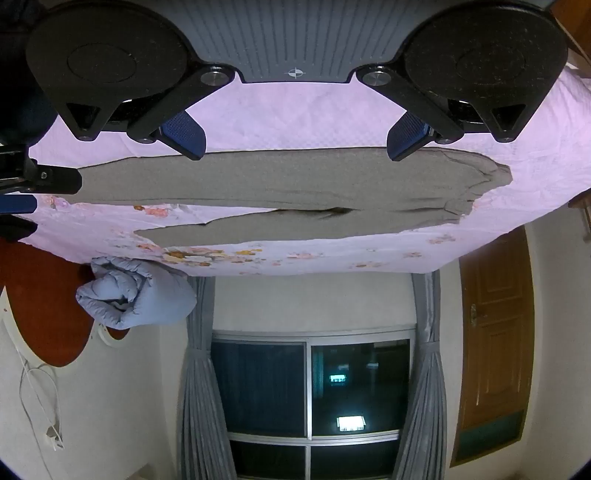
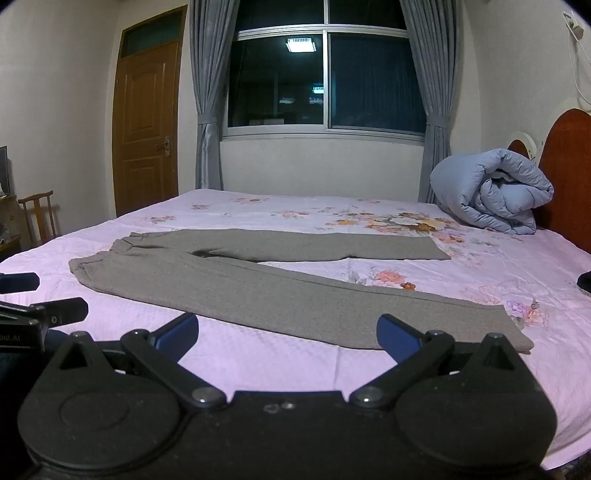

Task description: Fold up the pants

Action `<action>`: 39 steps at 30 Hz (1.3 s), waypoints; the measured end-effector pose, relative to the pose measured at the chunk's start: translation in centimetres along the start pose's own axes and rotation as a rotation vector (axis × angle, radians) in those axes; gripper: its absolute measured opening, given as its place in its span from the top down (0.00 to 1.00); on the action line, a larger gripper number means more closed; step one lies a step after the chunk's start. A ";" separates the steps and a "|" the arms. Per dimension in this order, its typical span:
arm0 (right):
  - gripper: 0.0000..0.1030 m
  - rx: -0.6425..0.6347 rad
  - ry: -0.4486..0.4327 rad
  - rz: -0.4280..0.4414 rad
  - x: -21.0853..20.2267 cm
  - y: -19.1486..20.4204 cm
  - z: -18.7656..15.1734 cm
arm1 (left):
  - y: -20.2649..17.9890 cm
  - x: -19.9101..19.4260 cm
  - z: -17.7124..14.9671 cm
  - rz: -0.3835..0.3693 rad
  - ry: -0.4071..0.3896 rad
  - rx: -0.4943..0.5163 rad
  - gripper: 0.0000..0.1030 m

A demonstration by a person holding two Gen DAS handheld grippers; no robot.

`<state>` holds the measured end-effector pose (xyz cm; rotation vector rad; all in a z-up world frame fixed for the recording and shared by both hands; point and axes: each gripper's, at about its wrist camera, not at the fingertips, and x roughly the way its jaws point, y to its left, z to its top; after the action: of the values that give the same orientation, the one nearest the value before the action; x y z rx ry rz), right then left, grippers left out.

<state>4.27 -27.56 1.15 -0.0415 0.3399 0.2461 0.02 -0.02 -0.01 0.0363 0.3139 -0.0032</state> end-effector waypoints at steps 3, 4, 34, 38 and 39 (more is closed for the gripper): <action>0.06 0.000 -0.001 -0.001 0.0 0.0 0.0 | 0.0 0.0 0.0 -0.002 -0.003 -0.001 0.00; 0.06 0.000 0.000 0.000 0.0 0.0 0.0 | -0.1 0.0 0.0 -0.006 -0.003 0.000 0.00; 0.06 -0.002 0.000 -0.001 -0.1 0.1 -0.1 | 0.1 -0.3 0.2 -0.018 -0.006 0.012 0.00; 0.06 -0.002 -0.001 -0.002 -0.1 0.0 -0.1 | 0.1 -0.3 0.1 -0.017 -0.007 0.012 0.00; 0.06 -0.002 -0.001 -0.001 -0.1 0.0 -0.1 | 0.1 -0.2 0.1 -0.017 -0.007 0.011 0.00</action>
<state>4.16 -27.55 1.12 -0.0434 0.3384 0.2450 -0.17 0.07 0.20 0.0449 0.3069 -0.0219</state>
